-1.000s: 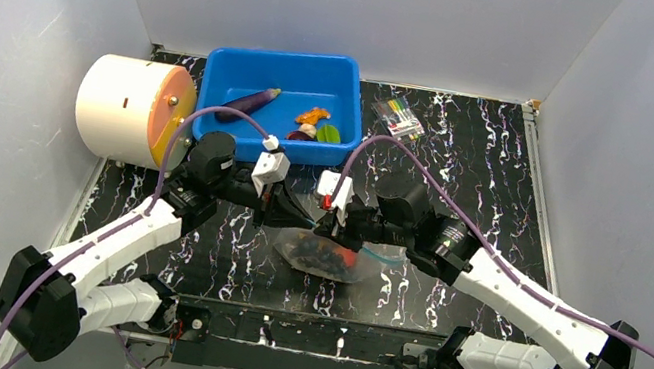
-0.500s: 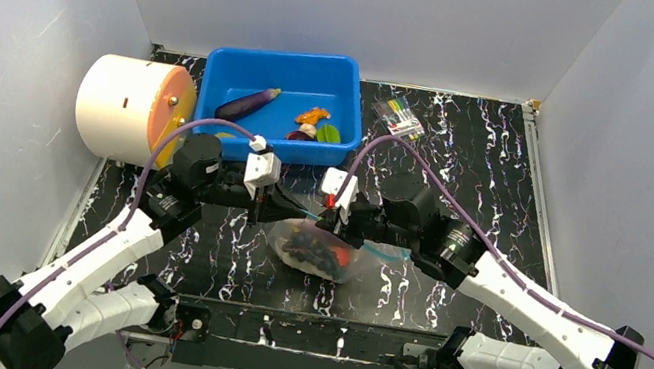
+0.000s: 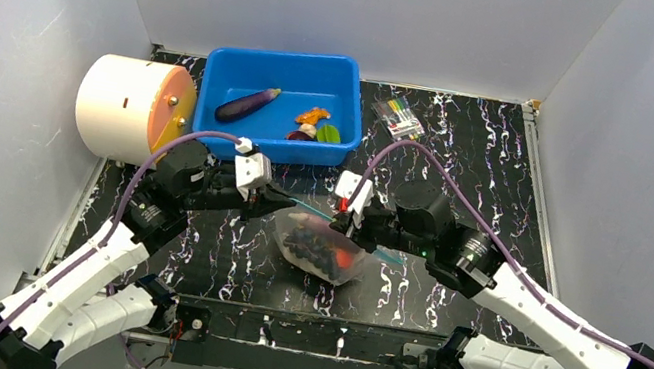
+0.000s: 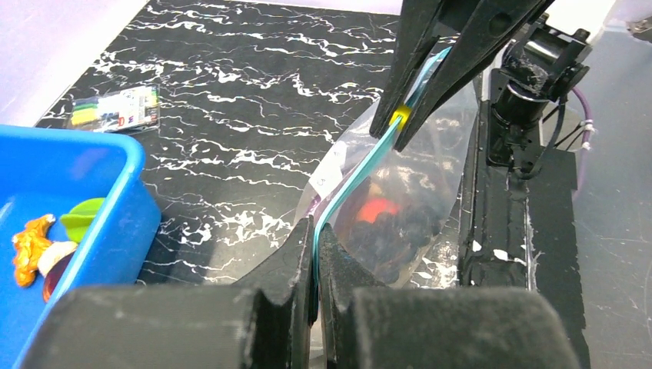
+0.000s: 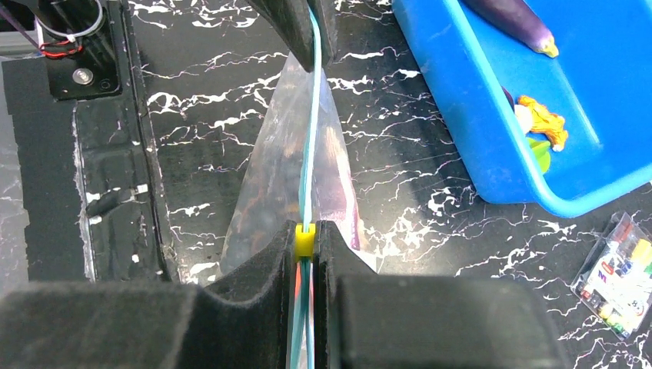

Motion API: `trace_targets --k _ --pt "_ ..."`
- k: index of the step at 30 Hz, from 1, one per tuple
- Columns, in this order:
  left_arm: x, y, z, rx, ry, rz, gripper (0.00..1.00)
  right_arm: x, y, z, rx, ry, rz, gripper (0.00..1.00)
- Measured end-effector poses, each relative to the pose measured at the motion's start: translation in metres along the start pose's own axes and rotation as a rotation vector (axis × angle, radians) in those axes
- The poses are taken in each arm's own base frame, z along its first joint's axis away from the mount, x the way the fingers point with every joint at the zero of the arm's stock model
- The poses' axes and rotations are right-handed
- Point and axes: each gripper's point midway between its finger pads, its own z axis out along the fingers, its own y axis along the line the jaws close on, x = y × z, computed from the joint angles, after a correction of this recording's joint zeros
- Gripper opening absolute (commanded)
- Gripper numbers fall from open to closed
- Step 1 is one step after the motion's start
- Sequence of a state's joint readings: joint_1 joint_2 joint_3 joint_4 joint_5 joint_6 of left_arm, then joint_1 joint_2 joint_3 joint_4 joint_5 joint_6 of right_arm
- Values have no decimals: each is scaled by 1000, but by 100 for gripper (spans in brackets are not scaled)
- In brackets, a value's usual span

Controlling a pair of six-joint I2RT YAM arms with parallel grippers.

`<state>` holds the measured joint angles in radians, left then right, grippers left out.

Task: Place the food in the zip-top bag and seal the zipper
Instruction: Zip the zipper food storage bag at the center of the board.

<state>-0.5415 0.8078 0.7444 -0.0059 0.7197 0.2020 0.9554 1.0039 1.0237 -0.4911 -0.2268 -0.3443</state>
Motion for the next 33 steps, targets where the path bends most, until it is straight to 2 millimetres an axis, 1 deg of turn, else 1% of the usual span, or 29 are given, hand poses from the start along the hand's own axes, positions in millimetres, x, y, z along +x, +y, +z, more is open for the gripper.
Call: trace_targets --k 7,14,20,22,29,33 --pt "1 6 -5 -50 17 20 0 9 -3 -8 35 36 11 0" --pt "-4 12 -13 -104 30 46 0 15 -6 -23 75 60 12 0" --pt "-2 15 -18 -140 43 43 0 31 -8 -32 103 133 20 0" --pt "-1 16 -20 -152 46 41 0 34 -9 -36 115 151 22 0" --pt "-9 22 -30 -225 26 64 0 28 -16 -55 168 158 25 0" --pt "-11 24 -35 -253 23 69 0 35 -18 -64 195 188 33 0"
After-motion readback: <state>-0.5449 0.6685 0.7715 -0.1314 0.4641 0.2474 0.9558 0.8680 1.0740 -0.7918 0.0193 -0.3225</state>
